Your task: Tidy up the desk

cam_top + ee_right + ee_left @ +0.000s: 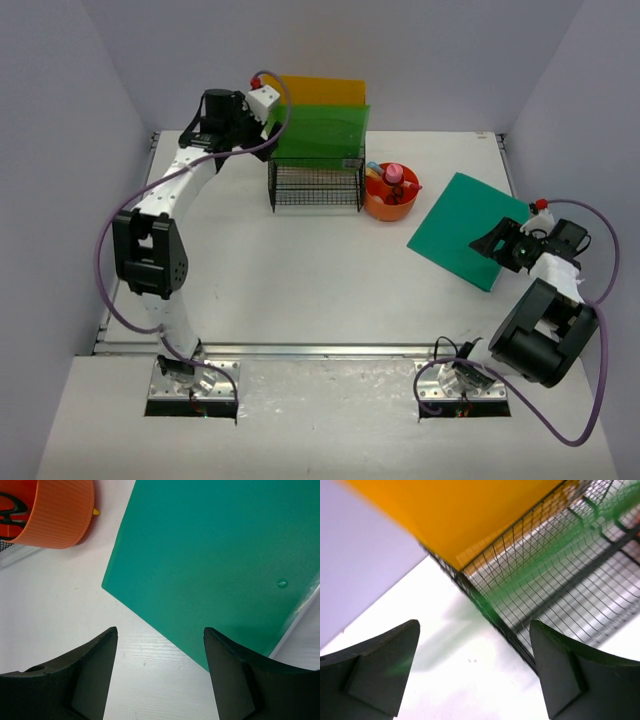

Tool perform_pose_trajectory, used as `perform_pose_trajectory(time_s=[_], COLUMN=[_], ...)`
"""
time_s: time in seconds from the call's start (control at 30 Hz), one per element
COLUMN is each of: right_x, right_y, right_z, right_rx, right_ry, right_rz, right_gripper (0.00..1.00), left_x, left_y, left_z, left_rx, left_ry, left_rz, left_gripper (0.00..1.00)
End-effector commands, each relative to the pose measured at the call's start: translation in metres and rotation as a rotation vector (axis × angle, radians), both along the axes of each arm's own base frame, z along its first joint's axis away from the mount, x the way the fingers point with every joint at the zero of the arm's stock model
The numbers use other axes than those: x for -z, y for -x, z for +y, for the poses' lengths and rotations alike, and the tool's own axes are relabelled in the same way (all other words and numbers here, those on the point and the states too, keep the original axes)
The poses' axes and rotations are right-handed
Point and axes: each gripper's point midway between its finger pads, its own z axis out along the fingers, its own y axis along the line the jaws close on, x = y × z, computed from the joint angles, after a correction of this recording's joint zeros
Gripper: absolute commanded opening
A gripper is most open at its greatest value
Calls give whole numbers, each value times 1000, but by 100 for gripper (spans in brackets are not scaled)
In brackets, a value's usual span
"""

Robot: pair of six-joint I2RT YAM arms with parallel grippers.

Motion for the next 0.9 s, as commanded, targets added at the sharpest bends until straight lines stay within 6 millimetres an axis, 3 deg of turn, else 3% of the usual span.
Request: perform_pose_trajectory(time_s=[0.0, 0.07, 0.1, 0.2, 0.37, 0.53, 0.63, 0.73, 0.87], right_x=[-8, -6, -5, 4, 16, 14, 13, 14, 18], right_y=[1, 3, 4, 9, 15, 11, 12, 12, 11], right_z=[-7, -10, -12, -22, -30, -24, -26, -27, -25], right_rx=[51, 81, 94, 150, 179, 155, 157, 160, 165], right_ry=[12, 14, 21, 46, 10, -20, -10, -2, -32], right_rz=[7, 25, 32, 80, 138, 110, 113, 114, 120], right_gripper=[71, 72, 73, 76, 75, 75, 74, 75, 74], left_x=[-138, -157, -176, -189, -130, -44, -14, -1, 0], left_y=[41, 55, 68, 90, 111, 123, 129, 135, 125], left_z=[13, 18, 21, 29, 33, 36, 35, 26, 14], left_rx=[-25, -38, -47, -80, -132, -250, -314, -331, -322], left_ry=[180, 214, 238, 260, 273, 344, 428, 562, 664], left_rz=[-296, -346, -378, -388, -175, 34, 92, 97, 62], left_gripper=[92, 95, 98, 100, 94, 76, 64, 61, 58])
